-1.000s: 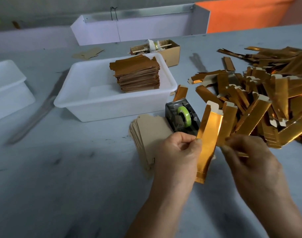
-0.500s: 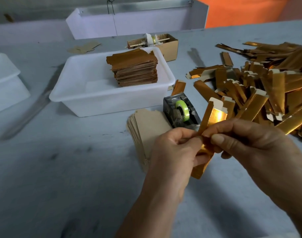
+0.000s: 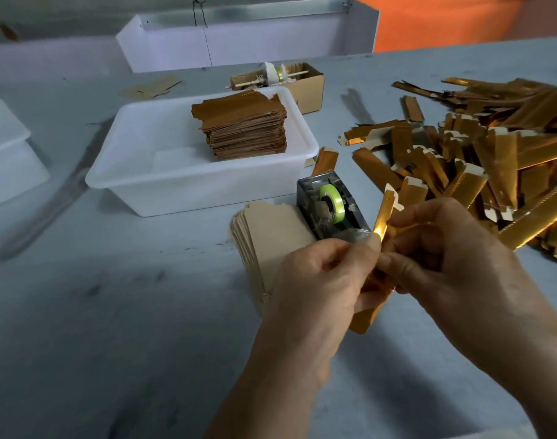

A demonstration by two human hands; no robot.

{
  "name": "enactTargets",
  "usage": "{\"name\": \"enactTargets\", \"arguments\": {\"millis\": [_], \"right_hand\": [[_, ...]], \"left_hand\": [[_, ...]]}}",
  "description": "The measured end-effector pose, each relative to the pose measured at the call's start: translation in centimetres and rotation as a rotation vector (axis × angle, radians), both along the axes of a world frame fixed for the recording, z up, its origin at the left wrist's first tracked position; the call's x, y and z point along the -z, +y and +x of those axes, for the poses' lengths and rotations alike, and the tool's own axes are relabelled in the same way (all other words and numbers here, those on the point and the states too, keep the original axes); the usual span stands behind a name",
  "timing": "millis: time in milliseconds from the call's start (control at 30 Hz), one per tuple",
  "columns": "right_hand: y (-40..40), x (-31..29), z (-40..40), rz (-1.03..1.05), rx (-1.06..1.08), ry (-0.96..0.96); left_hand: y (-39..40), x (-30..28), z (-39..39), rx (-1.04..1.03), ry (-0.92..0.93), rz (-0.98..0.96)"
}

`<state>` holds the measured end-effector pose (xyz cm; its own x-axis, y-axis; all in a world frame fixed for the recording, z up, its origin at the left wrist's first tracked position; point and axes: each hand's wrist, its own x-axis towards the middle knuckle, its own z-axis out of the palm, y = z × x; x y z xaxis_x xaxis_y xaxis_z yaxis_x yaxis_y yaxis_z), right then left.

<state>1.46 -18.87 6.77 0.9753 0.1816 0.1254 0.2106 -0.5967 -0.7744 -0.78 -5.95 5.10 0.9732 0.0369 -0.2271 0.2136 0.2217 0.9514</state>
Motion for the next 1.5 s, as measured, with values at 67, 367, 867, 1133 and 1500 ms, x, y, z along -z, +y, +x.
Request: {"name": "enactTargets", "arguments": {"millis": [67,367,867,1133,1500], "right_hand": [[0.2,-0.1,-0.2,-0.039,0.021,-0.017],[0.5,-1.3,-1.5,-0.080,0.077,-0.192],[-1.5,0.2,-1.3,0.355,0.076,0.145],[-0.8,1.0,-1.0,0.537,0.063,0.315],[-5.0,1.6,6.1,0.362,0.362,0.080]], "left_hand": [[-0.1,0.3,-0.2,-0.042,-0.009,0.032],[-2.8,0.3,-1.8,-0.392,-0.465,0.626],[-2.3,0.1,-2.2,-0.421,-0.483,0.605],[-1.2,-0.2,-2.5,-0.176,-0.162,0.309],[4.6,2.2,1.0,-0.463,0.017,1.176]]}}
